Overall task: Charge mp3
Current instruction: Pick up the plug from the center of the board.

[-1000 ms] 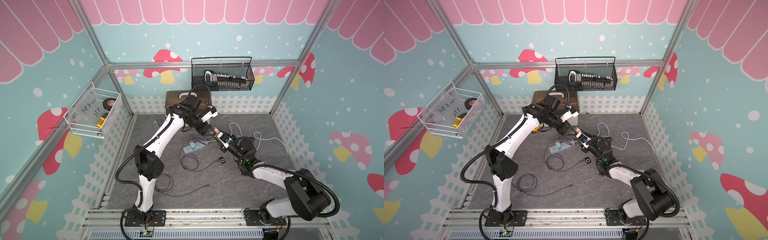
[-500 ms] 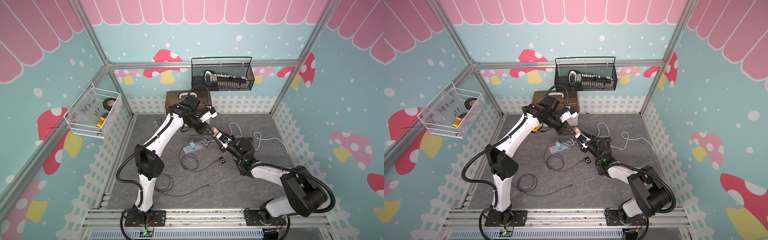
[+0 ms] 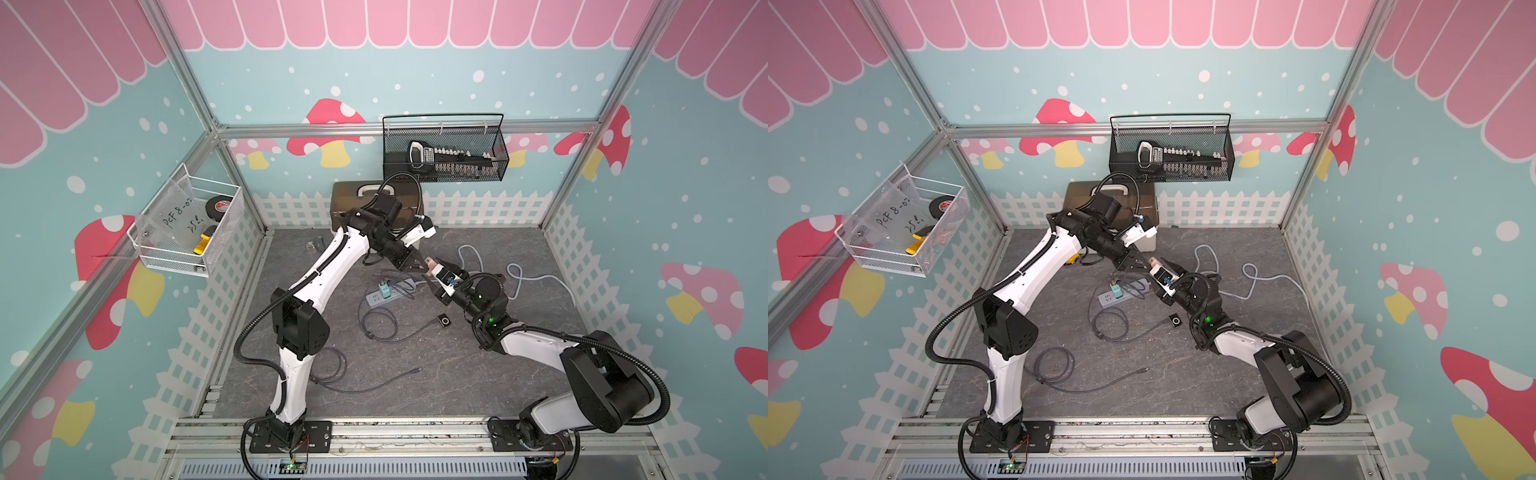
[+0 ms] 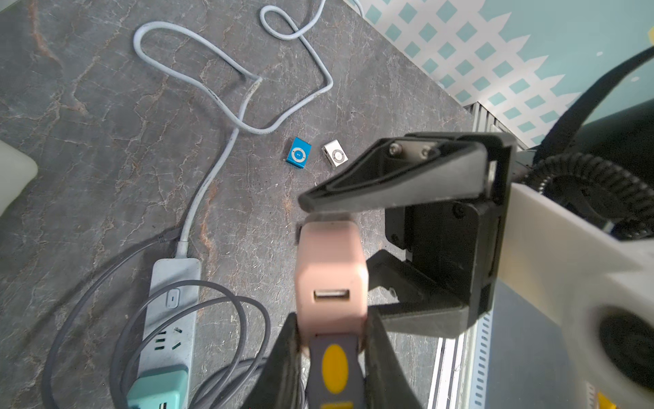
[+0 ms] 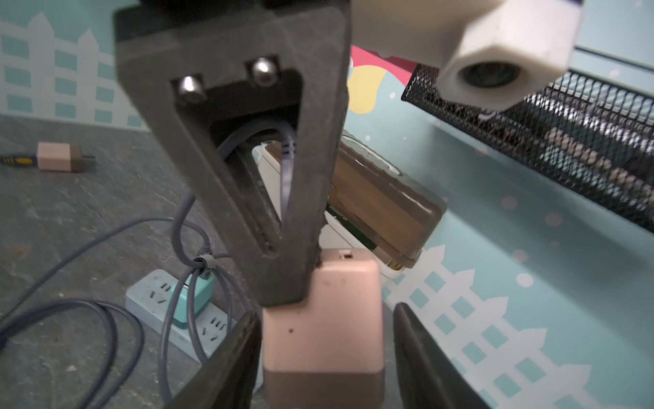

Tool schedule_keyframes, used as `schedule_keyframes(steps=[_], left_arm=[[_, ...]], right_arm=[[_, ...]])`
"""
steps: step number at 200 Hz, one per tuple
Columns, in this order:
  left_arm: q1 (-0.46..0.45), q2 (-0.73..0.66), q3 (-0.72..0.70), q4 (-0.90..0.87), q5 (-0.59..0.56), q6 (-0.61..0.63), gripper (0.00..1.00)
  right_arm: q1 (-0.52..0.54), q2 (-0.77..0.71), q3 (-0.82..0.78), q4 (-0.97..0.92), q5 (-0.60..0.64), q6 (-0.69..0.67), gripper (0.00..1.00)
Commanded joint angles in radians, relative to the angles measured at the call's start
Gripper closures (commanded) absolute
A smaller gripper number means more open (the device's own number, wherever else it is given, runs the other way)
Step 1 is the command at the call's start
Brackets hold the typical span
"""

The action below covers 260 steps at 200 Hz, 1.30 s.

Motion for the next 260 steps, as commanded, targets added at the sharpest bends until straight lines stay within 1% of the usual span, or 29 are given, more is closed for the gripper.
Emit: schedule_keyframes(steps=[1, 13, 21, 33, 63, 79, 91, 102, 119, 133, 139, 149, 167, 193, 206, 221, 228, 247, 260], left_arm=[[0.013, -0.052, 0.021, -0.021, -0.061, 0.034, 0.93], [0.031, -0.075, 0.016, -0.022, -0.098, 0.032, 0.93], [0.038, -0.097, 0.014, -0.024, -0.128, 0.027, 0.94], [0.042, -0.138, 0.001, -0.025, -0.139, 0.035, 0.94], [0.037, -0.259, -0.015, -0.025, -0.183, 0.035, 0.94], [0.038, -0.316, -0.041, -0.026, -0.160, 0.035, 0.94], [0.023, -0.348, -0.069, -0.029, -0.139, 0.032, 0.94], [-0.007, -0.368, -0.096, -0.028, -0.148, 0.033, 0.94], [-0.060, -0.369, -0.114, -0.026, -0.174, 0.034, 0.94], [-0.100, -0.348, -0.092, -0.026, -0.203, 0.024, 0.95], [-0.114, -0.339, -0.078, -0.023, -0.214, 0.021, 0.95], [-0.135, -0.326, -0.060, -0.011, -0.238, 0.008, 0.95], [-0.167, -0.303, -0.015, 0.001, -0.249, -0.014, 0.95], [-0.204, -0.295, 0.039, 0.020, -0.254, -0.070, 0.95], [-0.214, -0.299, 0.031, 0.037, -0.237, -0.093, 0.95], [-0.219, -0.301, -0.019, 0.074, -0.253, -0.113, 0.95], [-0.218, -0.296, -0.044, 0.093, -0.270, -0.122, 0.95], [-0.216, -0.251, -0.070, 0.120, -0.283, -0.137, 0.95], [-0.216, -0.207, -0.053, 0.133, -0.272, -0.152, 0.95]], right_arm=[[-0.001, -0.037, -0.011, -0.003, 0.069, 0.011, 0.33], [-0.007, -0.060, -0.024, -0.042, 0.101, 0.022, 0.30], [-0.011, -0.075, -0.030, -0.078, 0.115, 0.021, 0.29], [-0.015, -0.096, -0.041, -0.139, 0.125, 0.025, 0.28], [-0.025, -0.119, -0.050, -0.275, 0.090, 0.051, 0.29], [-0.026, -0.114, -0.053, -0.289, 0.070, 0.064, 0.30], [-0.028, -0.111, -0.052, -0.289, 0.003, 0.064, 0.32], [-0.028, -0.103, -0.047, -0.292, -0.076, 0.064, 0.32], [-0.028, -0.082, -0.036, -0.290, -0.246, 0.064, 0.33], [-0.027, -0.066, -0.036, -0.273, -0.380, 0.059, 0.36], [-0.026, -0.063, -0.045, -0.257, -0.414, 0.059, 0.37], [-0.025, -0.064, -0.072, -0.204, -0.430, 0.076, 0.38], [-0.026, -0.120, -0.133, -0.188, -0.408, 0.079, 0.38], [-0.026, -0.267, -0.253, -0.206, -0.290, 0.087, 0.38], [-0.028, -0.341, -0.288, -0.270, -0.211, 0.091, 0.40], [-0.032, -0.424, -0.315, -0.342, -0.128, 0.098, 0.42], [-0.038, -0.456, -0.329, -0.352, -0.081, 0.127, 0.43], [-0.057, -0.519, -0.352, -0.354, -0.018, 0.151, 0.44], [-0.061, -0.543, -0.336, -0.415, 0.016, 0.136, 0.44]])
